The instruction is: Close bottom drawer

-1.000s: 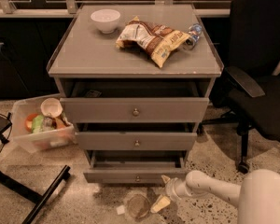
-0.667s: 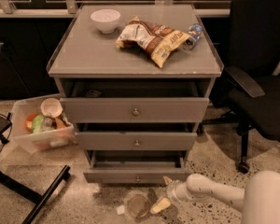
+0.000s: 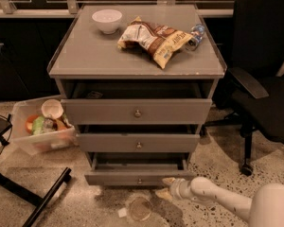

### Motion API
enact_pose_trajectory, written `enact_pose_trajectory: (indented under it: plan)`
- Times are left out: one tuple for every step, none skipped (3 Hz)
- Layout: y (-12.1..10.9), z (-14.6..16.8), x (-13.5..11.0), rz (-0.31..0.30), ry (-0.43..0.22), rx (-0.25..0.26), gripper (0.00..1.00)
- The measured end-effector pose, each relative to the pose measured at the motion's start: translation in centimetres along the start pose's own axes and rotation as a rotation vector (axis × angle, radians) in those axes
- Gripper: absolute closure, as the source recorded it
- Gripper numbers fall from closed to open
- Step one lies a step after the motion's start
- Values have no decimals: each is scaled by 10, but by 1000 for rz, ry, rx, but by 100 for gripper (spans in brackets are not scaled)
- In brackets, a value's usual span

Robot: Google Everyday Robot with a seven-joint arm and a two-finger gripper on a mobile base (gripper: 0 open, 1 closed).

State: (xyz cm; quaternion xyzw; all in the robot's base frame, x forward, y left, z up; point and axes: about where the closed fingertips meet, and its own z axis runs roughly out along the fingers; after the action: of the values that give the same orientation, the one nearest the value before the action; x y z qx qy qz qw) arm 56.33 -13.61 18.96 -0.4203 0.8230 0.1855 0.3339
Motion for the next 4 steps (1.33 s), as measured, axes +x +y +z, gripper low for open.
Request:
enact_pose_trajectory:
  plan:
    - [-36,16,-12,-27,-9,21,65]
    - [-65,32,-29,-68,-3,36,62]
    - [-81,46,-39,-92,-4,44,39]
    - [-89,52,-45,-104,-14,58,16]
